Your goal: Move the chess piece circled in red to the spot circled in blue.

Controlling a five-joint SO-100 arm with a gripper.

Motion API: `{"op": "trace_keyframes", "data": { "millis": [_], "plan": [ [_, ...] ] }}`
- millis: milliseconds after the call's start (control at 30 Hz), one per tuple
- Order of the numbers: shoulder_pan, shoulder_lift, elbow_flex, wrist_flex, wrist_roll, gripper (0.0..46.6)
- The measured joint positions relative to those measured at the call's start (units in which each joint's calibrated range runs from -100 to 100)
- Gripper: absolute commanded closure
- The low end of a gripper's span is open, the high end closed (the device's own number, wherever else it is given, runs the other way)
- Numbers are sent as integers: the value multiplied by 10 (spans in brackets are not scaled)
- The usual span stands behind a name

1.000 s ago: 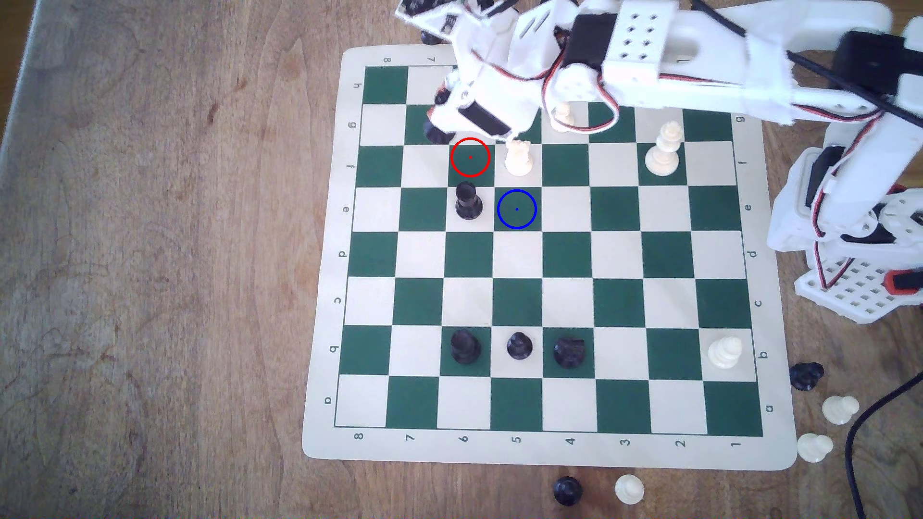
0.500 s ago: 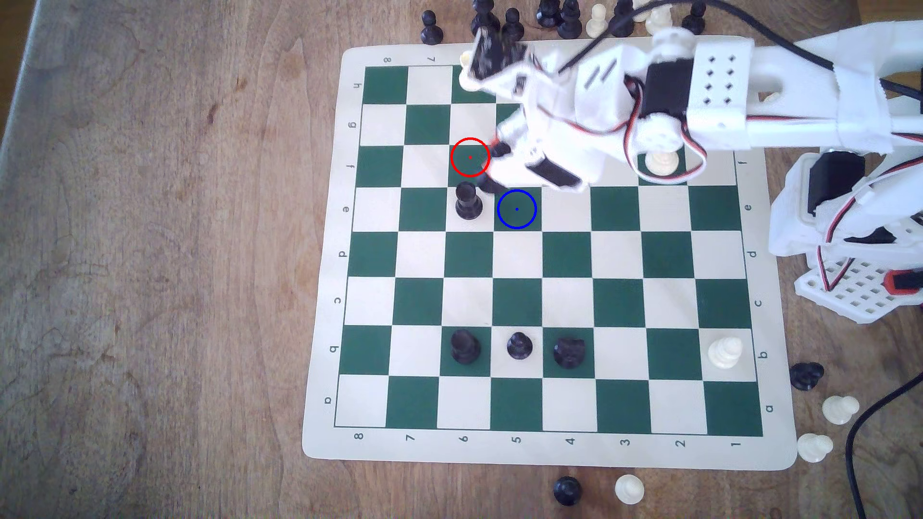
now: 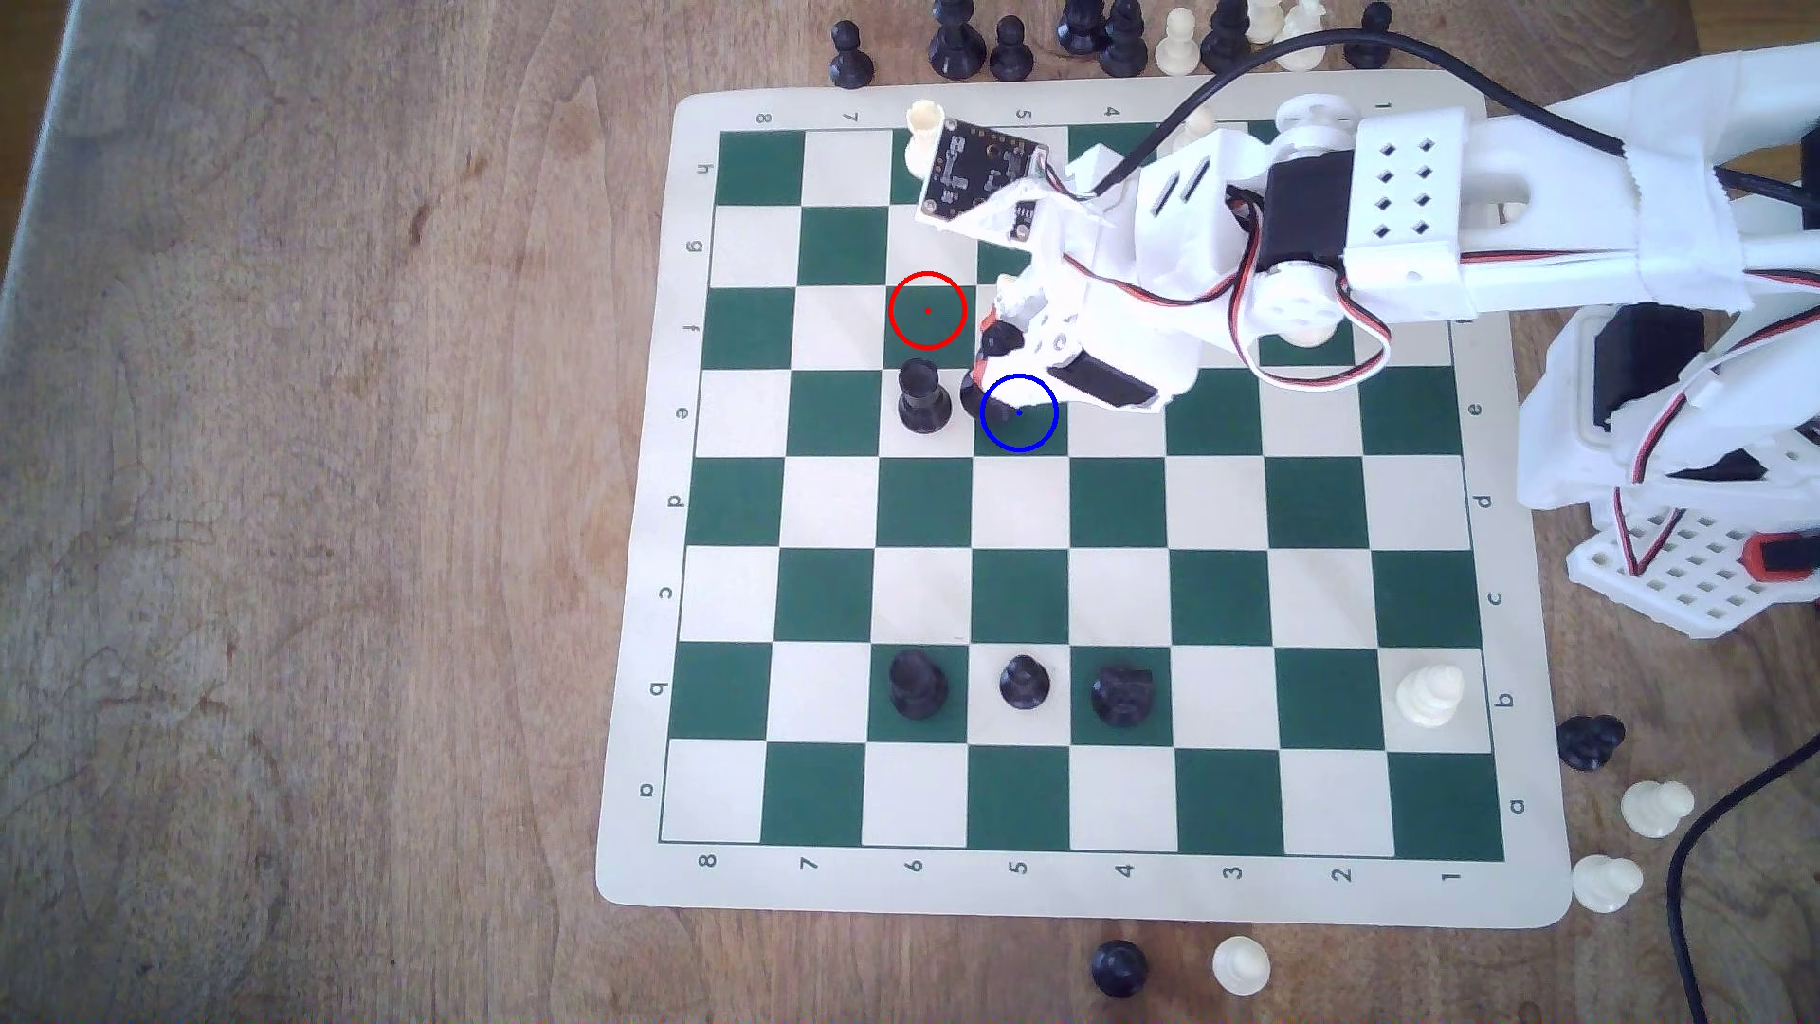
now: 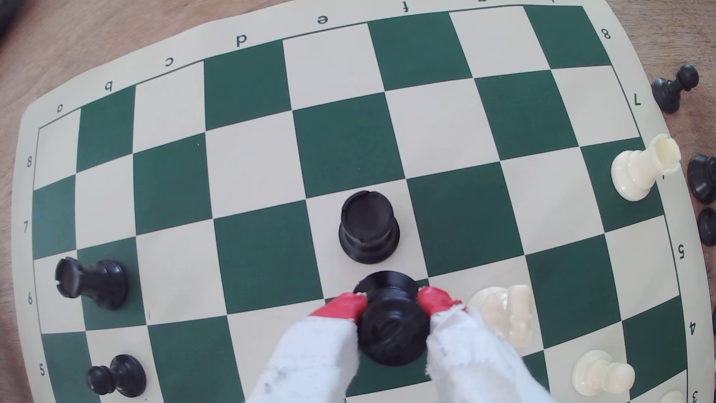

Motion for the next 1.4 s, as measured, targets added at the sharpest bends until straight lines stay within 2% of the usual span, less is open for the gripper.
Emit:
{"op": "trace_keyframes", "data": {
  "millis": [533, 667, 800, 967, 1100, 1233, 1400],
  "plan": [
    [0, 30, 0, 12, 8, 463],
    [0, 30, 0, 15, 8, 419],
    [0, 30, 0, 15, 8, 326],
    [2, 30, 0, 16, 10, 274],
    [2, 30, 2, 16, 10, 265],
    [2, 18, 33, 15, 10, 286],
    [15, -44, 148, -100, 15, 301]
  ]
}}
